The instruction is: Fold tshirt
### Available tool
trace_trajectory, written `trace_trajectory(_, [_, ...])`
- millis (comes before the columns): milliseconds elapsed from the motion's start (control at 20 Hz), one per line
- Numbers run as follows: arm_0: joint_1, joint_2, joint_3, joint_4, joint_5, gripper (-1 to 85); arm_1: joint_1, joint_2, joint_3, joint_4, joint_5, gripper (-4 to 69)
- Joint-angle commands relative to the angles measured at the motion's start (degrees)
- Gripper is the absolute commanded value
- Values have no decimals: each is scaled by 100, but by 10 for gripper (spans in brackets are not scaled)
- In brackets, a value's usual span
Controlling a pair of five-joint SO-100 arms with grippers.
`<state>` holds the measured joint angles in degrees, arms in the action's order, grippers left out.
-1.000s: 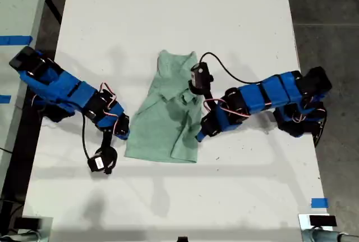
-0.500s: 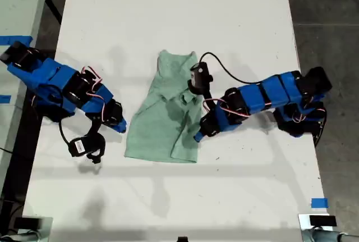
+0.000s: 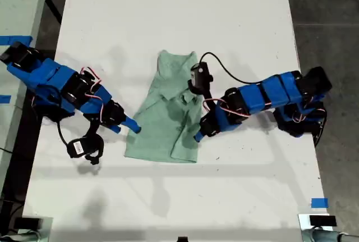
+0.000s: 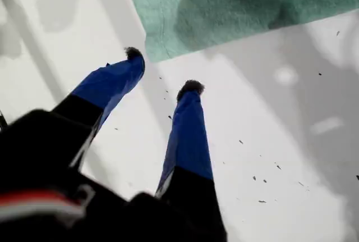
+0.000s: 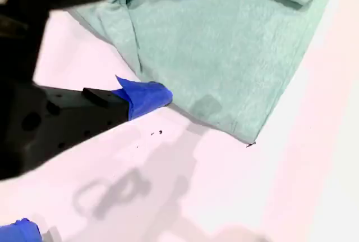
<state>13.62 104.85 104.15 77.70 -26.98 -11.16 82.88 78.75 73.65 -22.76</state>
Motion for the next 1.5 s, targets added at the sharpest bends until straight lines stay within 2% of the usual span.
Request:
trace_trajectory(0, [220, 176, -352, 44, -35, 409, -141, 589, -53, -176, 35, 168])
trace_trajectory(150, [369, -466, -79, -387, 167, 380, -132, 580, -35, -211, 35, 168])
trace_trajectory(450, [431, -2224, 220, -1819, 158, 378, -202, 589, 70, -325, 97, 168])
trace_trajectory(950, [193, -2584, 1169, -3006, -158, 348, -316, 598, 308, -396, 246, 168])
trace_trajectory(1100, [176, -2522, 1204, -2944, -255, 278, -308, 624, 510, -545, 255, 168])
trace_trajectory(1150, [167, -2479, 1213, -2918, -290, 175, -308, 668, 624, -624, 264, 168])
trace_trajectory(1250, [149, -2505, 1204, -2953, -255, 49, -308, 773, 879, -773, 316, 167])
trace_trajectory(1350, [185, -2549, 1213, -3111, -220, 1, -316, 914, 1169, -958, 369, 167])
trace_trajectory(1450, [308, -2628, 1204, -3542, -246, 1, -325, 1055, 1406, -1107, 431, 167])
